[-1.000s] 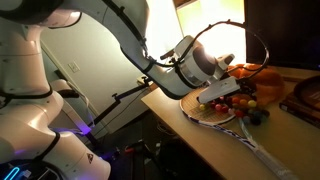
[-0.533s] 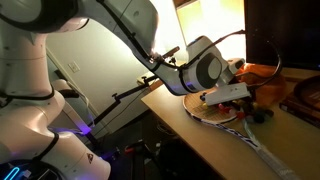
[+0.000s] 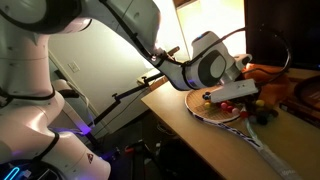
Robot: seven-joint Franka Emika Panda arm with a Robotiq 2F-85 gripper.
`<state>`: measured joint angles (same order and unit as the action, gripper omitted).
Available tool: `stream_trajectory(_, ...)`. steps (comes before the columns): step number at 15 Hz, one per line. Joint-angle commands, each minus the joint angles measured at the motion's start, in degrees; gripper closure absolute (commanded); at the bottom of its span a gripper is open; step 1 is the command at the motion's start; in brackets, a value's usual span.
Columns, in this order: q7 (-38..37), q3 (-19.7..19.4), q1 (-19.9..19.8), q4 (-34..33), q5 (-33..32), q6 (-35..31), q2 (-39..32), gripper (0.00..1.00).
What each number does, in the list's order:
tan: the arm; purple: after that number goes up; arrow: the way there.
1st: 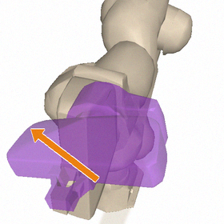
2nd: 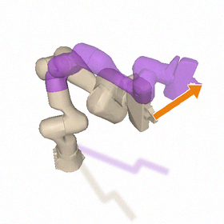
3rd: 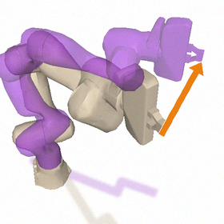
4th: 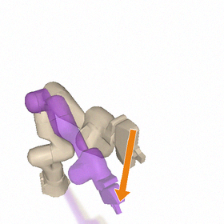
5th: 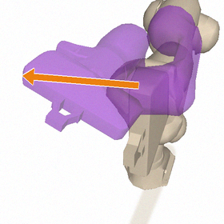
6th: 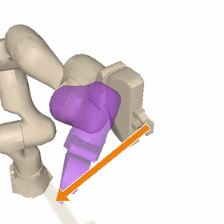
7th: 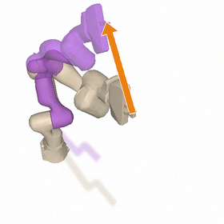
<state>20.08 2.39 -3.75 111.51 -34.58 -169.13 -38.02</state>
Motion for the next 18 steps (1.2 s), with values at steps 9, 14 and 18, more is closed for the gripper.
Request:
stream_trajectory(9, -9.06, -14.6, 17.41, 2.03, -5.69, -1.64, 2.58, 0.97)
stream_trajectory(14, -18.1, -23.22, 30.19, 1.62, -13.15, -0.37, 1.39, 0.97)
stream_trajectory(18, -24.94, -29.02, 39.31, 1.56, -18.62, 0.68, -0.6, 0.97)
